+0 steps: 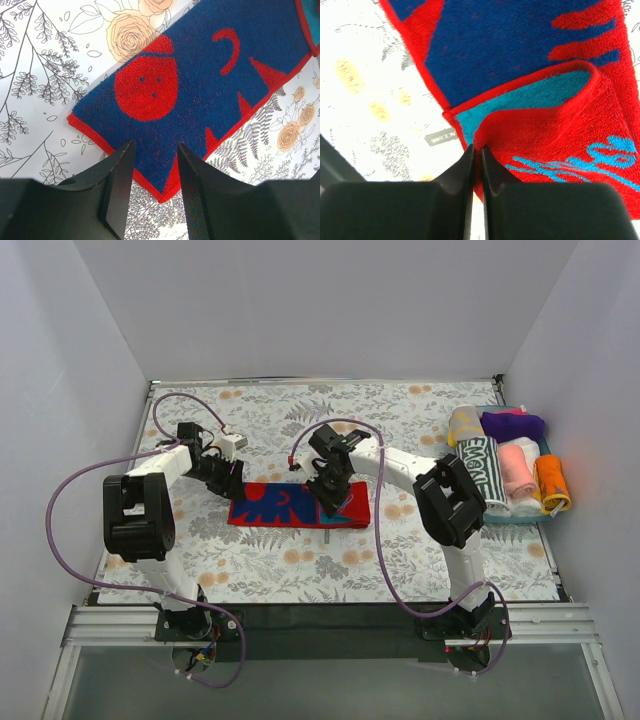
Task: Roll the towels
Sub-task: Fold the towel
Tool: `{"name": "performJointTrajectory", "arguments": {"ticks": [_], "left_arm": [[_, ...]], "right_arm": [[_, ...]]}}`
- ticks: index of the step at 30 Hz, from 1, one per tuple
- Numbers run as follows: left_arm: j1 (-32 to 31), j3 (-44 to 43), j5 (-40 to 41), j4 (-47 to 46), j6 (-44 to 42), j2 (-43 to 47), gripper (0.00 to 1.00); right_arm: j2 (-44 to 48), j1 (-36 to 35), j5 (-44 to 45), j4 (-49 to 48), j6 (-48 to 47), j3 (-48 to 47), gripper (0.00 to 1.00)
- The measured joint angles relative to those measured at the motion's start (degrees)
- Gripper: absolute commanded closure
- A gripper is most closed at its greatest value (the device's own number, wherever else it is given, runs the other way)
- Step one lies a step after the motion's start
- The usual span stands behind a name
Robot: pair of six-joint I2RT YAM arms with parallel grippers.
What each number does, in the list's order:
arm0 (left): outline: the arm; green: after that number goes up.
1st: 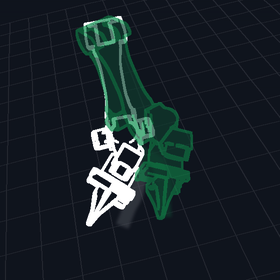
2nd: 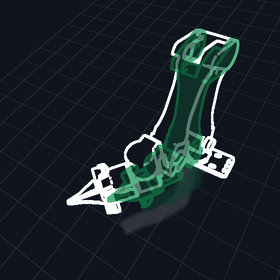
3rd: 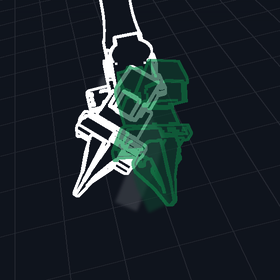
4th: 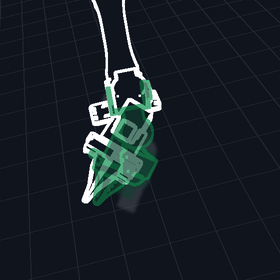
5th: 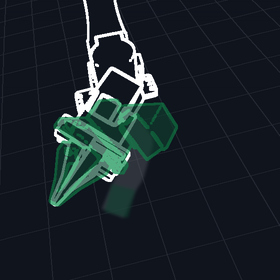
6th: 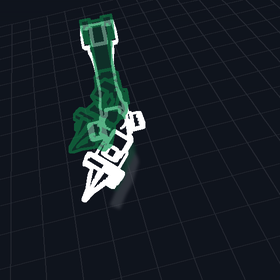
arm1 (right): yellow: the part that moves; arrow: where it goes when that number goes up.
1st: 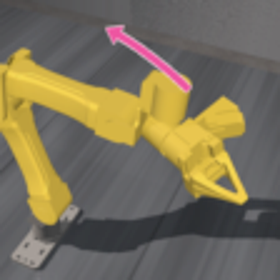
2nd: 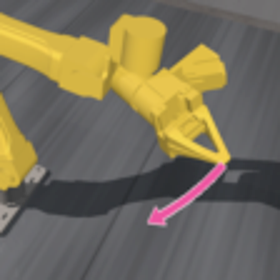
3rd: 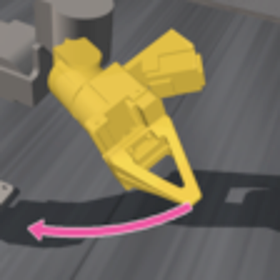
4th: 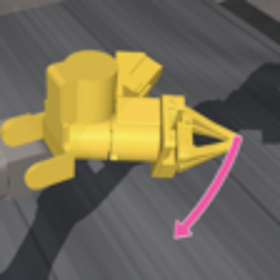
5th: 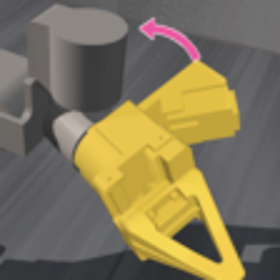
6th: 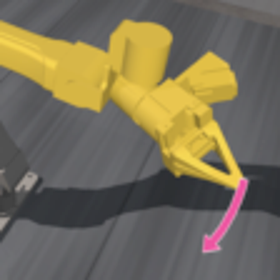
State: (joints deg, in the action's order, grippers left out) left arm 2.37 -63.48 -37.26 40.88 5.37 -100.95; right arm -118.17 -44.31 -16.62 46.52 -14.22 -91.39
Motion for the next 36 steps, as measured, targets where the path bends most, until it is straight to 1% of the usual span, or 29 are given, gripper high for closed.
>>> {"name": "performJointTrajectory", "arguments": {"ticks": [4, 9, 14, 15, 17, 18, 20, 22, 25, 26, 28, 29, 32, 33, 35, 36], "left_arm": [[0.0, 0.0, 0.0, 0.0, 0.0, 0.0, 0.64], [0.0, 0.0, 0.0, 0.0, 0.02, -0.02, 0.64], [0.0, 0.0, 0.0, 0.02, 0.0, -0.11, 0.64], [0.0, 0.0, 0.02, 0.0, 0.0, -0.11, 0.64], [0.0, 0.0, 0.02, 0.02, 0.0, -0.11, 0.64], [0.0, 0.0, 0.02, 0.0, 0.0, -0.13, 0.64], [0.0, 0.0, 0.04, 0.0, -0.02, -0.24, 0.64], [0.0, 0.0, 0.04, 0.0, -0.02, -0.59, 0.64], [0.0, 0.0, 0.11, 0.04, -0.04, -1.2, 0.65], [0.0, 0.0, 0.17, 0.04, -0.07, -1.27, 0.67], [0.0, 0.0, 0.22, 0.11, -0.28, -1.29, 0.68], [0.0, 0.0, 0.22, 0.09, -0.48, -1.27, 0.71], [0.0, 0.0, 0.22, 0.31, -1.16, -0.74, 0.76], [-0.04, -0.02, 0.22, 0.52, -1.55, -0.33, 0.76], [-0.09, -0.15, 0.17, 1.16, -2.25, 0.59, 0.79], [-0.11, -0.22, 0.17, 1.42, -2.6, 0.96, 0.81]], "right_arm": [[1.14, 0.0, -0.94, 0.74, -0.35, 0.0, 0.85], [1.84, 0.04, -2.08, 1.55, -0.57, -0.33, 0.88], [1.81, 0.07, -4.42, 1.73, -0.55, -0.33, 0.87], [1.68, 0.07, -4.87, 1.75, -0.55, -0.33, 0.84], [1.09, 0.07, -5.77, 1.79, -0.42, -0.33, 0.75], [0.61, 0.07, -6.21, 1.84, -0.48, -0.33, 0.64], [-0.55, 0.07, -7.13, 1.9, -0.68, -0.33, 0.54], [-1.2, 0.07, -7.82, 2.14, -0.7, -0.33, 0.5], [-1.36, 0.09, -8.72, 2.91, -0.83, -0.48, 0.5], [-1.36, 0.15, -9.07, 3.28, -0.87, -0.9, 0.5], [-1.36, 0.63, -10.08, 3.96, -1.03, -2.16, 0.58], [-1.36, 0.94, -10.91, 4.2, -1.07, -3.1, 0.67], [-1.33, 3.13, -13.16, 4.46, -0.96, -6.78, 0.82], [-1.33, 4.26, -13.66, 4.44, -0.76, -8.2, 0.89], [-1.33, 6.62, -14.25, 4.31, -0.39, -10.91, 0.96], [-1.36, 7.41, -14.45, 4.2, -0.22, -11.61, 0.96]]}}
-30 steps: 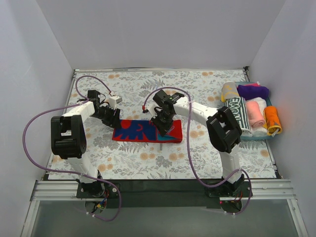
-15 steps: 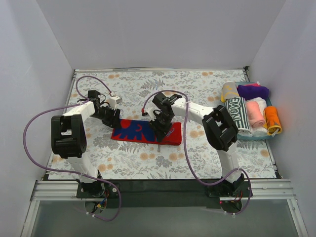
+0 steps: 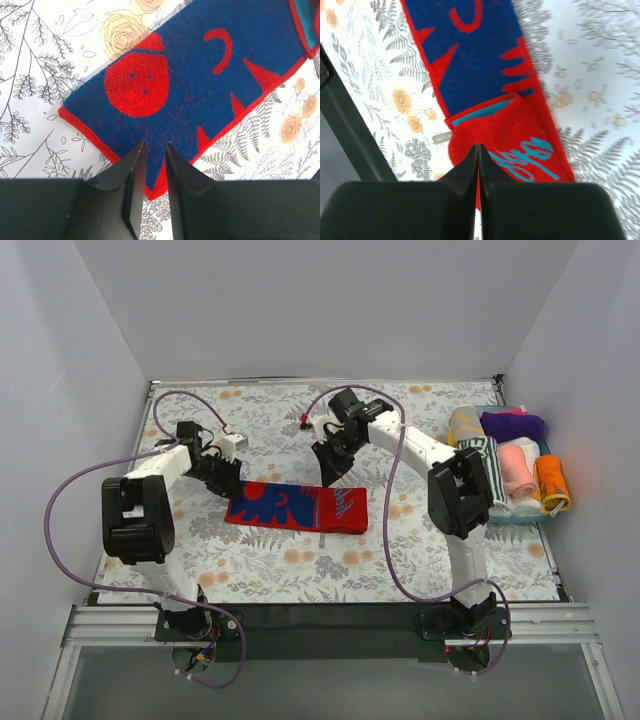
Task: Roll the towels
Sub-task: Fold the towel
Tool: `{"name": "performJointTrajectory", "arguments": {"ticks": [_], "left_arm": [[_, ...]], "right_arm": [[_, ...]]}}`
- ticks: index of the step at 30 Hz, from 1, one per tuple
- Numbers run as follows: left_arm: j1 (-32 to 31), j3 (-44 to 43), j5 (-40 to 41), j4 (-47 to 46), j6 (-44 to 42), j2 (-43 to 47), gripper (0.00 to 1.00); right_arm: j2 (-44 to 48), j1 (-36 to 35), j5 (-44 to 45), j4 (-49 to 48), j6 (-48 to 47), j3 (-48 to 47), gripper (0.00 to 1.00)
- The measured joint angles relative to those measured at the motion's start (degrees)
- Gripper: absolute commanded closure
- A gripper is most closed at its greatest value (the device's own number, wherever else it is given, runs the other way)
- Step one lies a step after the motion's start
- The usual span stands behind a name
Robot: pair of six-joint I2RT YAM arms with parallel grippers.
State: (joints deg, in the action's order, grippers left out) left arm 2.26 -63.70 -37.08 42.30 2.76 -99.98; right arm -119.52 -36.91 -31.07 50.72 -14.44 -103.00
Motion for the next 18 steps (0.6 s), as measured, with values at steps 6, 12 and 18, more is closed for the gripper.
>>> {"name": "performJointTrajectory", "arguments": {"ticks": [6, 12, 18], "left_arm": [[-0.55, -0.02, -0.59, 1.25, -2.03, 0.63, 0.83], [-2.38, 0.42, -0.28, 2.23, -3.72, 0.72, 0.85], [-5.6, 2.62, 2.14, 2.6, -3.32, 0.66, 0.87]], "right_arm": [[-4.5, 1.9, -1.53, -0.76, 0.68, -2.82, 0.96], [-13.11, 0.9, -0.92, -1.25, 1.51, -2.97, 0.91], [-12.33, 1.99, -0.83, -1.4, 2.64, -3.65, 0.77]]}}
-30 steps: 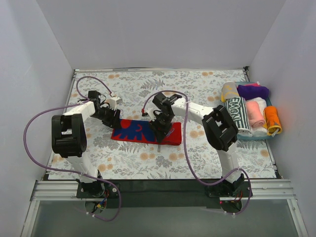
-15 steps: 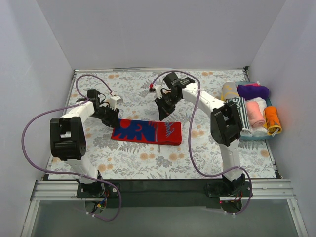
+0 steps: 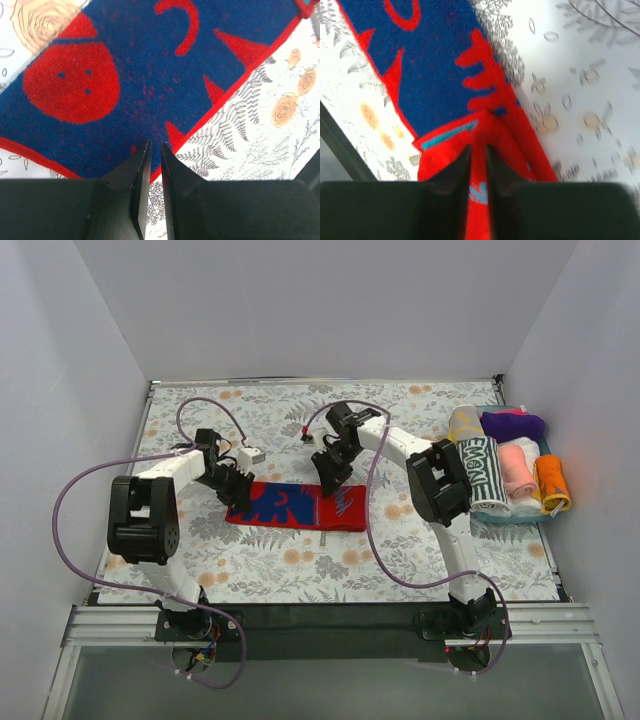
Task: Roll the towels
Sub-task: Fold the towel
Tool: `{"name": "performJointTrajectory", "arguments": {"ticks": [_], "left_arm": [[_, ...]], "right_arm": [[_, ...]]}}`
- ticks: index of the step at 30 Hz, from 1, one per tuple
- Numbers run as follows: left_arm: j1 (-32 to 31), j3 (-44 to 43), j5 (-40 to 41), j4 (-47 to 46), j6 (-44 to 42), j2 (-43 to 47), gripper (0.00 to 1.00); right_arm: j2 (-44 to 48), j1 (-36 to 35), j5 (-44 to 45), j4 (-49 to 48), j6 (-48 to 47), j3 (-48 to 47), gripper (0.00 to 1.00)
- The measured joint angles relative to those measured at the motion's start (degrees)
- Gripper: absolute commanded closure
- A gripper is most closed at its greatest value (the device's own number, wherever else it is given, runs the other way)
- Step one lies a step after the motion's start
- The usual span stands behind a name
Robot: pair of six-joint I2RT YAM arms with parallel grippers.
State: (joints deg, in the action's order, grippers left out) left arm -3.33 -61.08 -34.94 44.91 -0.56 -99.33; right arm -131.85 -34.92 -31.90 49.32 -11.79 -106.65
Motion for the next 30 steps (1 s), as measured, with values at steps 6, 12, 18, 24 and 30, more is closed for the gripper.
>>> {"name": "performJointTrajectory", "arguments": {"ticks": [6, 12, 18, 24, 30], "left_arm": [[-0.11, -0.2, 2.6, -0.55, 2.6, -2.78, 0.89], [0.13, -9.49, 1.81, 1.62, 3.52, -10.6, 0.87], [0.13, -20.39, -1.01, 1.66, 3.56, -18.47, 0.83], [-0.33, -33.73, -6.4, -0.44, 6.54, -27.96, 0.75], [-2.1, -40.87, -7.89, -1.79, 8.52, -32.2, 0.69]], "right_arm": [[10.36, 4.02, 2.23, -0.17, -0.9, 5.7, 0.72], [14.75, 8.61, 5.81, -0.9, -2.82, 13.84, 0.71], [11.34, 7.96, 4.22, -0.13, -2.99, 19.39, 0.74], [11.5, 2.43, -2.95, 0.24, -2.64, 21.29, 0.65], [12.09, -4.52, -16.63, 1.86, -4.11, 20.83, 0.64]]}}
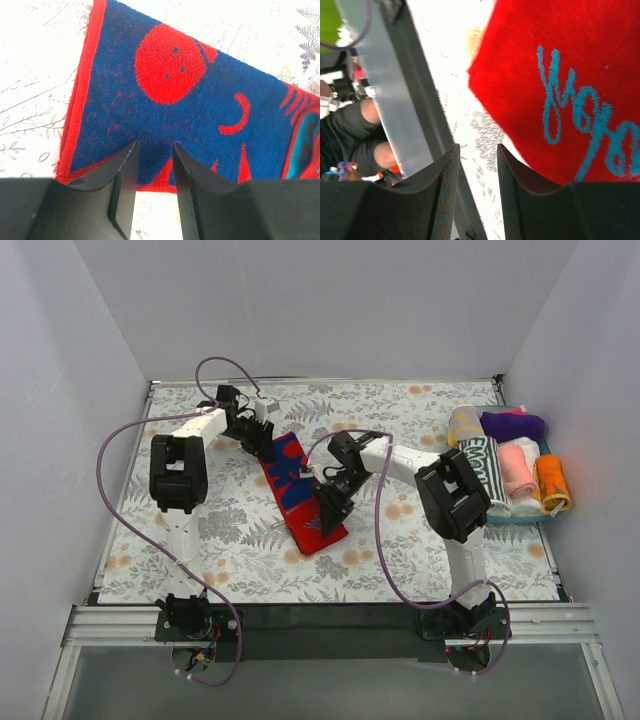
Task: Roll the towels
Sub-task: Fold the towel
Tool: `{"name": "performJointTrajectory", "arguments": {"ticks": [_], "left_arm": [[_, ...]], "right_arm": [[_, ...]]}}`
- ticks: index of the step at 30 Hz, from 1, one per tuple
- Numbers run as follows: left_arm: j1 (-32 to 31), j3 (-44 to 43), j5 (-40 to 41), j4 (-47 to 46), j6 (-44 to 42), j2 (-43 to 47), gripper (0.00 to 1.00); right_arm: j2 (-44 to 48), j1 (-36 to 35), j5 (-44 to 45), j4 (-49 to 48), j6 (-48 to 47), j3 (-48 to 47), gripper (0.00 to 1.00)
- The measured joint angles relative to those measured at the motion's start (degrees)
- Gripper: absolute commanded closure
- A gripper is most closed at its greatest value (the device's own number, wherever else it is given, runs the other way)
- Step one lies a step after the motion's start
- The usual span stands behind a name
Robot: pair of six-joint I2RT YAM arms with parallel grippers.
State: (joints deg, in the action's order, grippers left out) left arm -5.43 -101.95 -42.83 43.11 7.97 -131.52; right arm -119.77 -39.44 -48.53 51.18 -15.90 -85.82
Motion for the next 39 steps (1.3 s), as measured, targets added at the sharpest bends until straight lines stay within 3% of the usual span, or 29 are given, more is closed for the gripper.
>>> {"name": "performJointTrajectory", "arguments": {"ticks": [3, 8, 13, 19, 28, 39], "left_arm": [[-0.5, 2.29, 0.37, -0.63, -0.17, 1.68, 0.68], [-0.57, 14.53, 0.37, -2.03, 0.42, 11.41, 0.68], [-1.16, 20.13, 0.39, -3.52, 1.09, 17.16, 0.68], [-2.93, 21.88, 1.86, -4.96, 1.53, 15.96, 0.68], [-3.76, 21.57, 3.5, -6.1, 2.43, 13.86, 0.69], [-3.76, 19.93, 3.67, -6.32, 3.43, 12.41, 0.7]], "right_arm": [[2.62, 2.56, -2.19, 0.48, -0.52, 0.13, 0.64], [6.03, 9.57, 1.09, -0.42, -0.22, 0.17, 0.64], [4.35, 9.94, 5.68, -2.29, 1.51, 0.57, 0.63], [2.54, 8.61, 8.57, -3.69, 2.47, 1.64, 0.57], [0.55, 7.58, 9.97, -4.33, 2.6, 3.82, 0.58], [0.55, 7.43, 9.16, -4.68, 2.4, 4.94, 0.67]]}}
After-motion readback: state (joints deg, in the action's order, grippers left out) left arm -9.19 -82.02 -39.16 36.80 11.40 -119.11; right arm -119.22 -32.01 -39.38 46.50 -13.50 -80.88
